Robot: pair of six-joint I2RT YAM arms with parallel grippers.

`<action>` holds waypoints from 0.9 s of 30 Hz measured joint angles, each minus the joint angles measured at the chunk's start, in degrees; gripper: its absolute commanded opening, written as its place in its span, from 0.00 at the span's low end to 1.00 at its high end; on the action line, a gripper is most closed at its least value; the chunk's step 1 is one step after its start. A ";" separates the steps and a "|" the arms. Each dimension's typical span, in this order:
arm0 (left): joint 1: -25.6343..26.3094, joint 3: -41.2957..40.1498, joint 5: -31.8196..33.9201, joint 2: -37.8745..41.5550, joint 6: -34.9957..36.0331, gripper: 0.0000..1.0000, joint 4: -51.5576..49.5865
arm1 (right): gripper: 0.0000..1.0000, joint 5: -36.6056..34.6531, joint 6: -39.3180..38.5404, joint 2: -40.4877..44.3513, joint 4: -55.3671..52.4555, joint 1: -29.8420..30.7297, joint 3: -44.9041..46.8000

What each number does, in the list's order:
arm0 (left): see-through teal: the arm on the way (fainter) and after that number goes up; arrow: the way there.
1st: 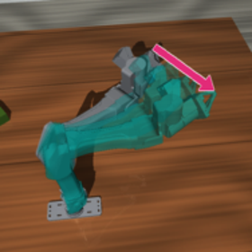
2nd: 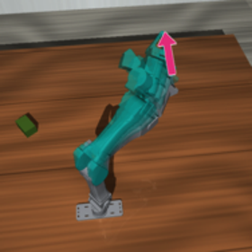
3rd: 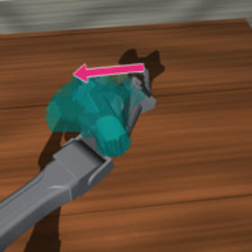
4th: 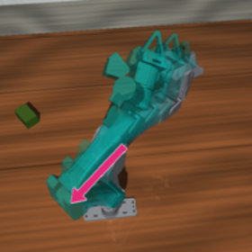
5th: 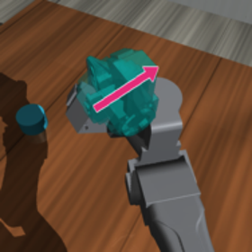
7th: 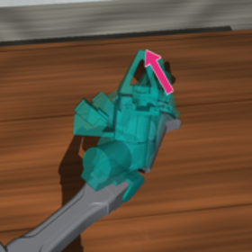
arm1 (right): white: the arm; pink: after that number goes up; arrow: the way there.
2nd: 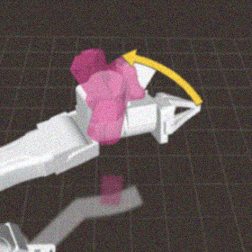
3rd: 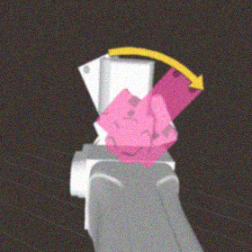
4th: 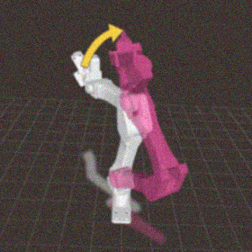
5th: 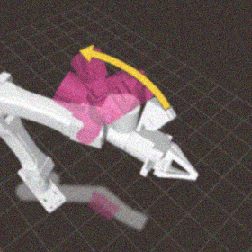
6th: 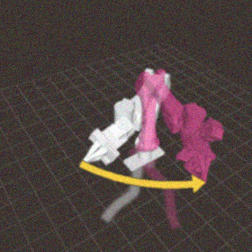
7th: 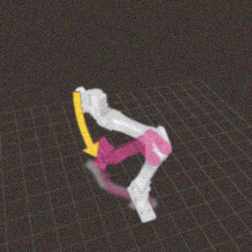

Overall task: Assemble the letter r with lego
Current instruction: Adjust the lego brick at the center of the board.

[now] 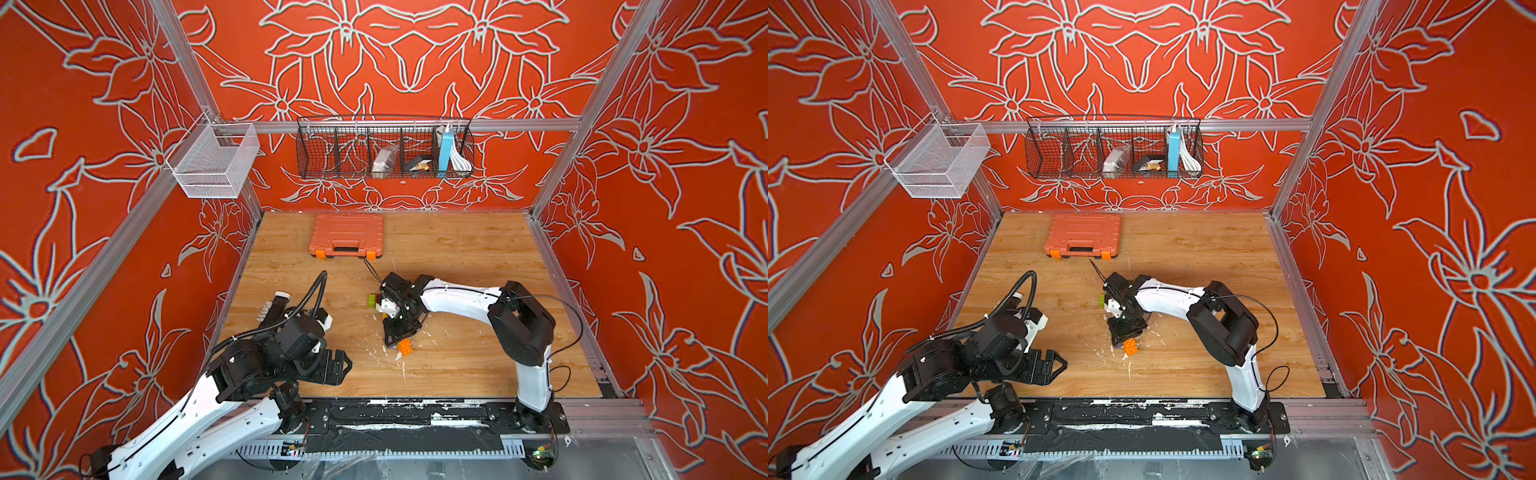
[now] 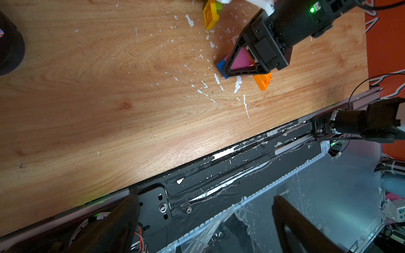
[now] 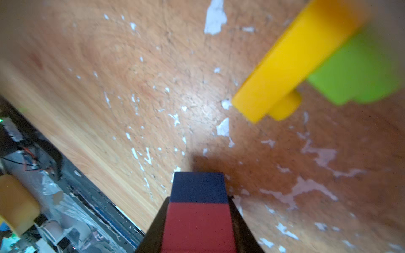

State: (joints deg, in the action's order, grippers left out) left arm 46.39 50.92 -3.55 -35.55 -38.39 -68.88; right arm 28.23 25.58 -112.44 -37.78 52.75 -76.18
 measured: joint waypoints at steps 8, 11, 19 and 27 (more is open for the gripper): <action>0.00 0.00 0.02 -0.28 0.00 0.95 -0.09 | 0.64 8.24 4.81 -0.66 13.14 -0.35 2.19; 0.00 0.00 0.02 -0.28 0.00 0.95 -0.09 | 0.66 9.42 6.16 -1.53 15.91 -0.35 2.43; 0.00 0.00 0.04 -0.37 0.00 0.95 -0.13 | 0.68 8.44 5.75 -1.01 16.94 -1.16 3.13; 0.00 0.35 2.03 -2.54 1.07 0.96 0.26 | 0.74 -7.58 -0.76 12.61 8.76 -2.60 7.67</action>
State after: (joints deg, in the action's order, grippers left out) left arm 46.39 51.27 -1.52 -38.09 -37.32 -68.62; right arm 20.64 24.82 -99.83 -29.02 50.15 -68.51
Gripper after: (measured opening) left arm 0.955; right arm 0.690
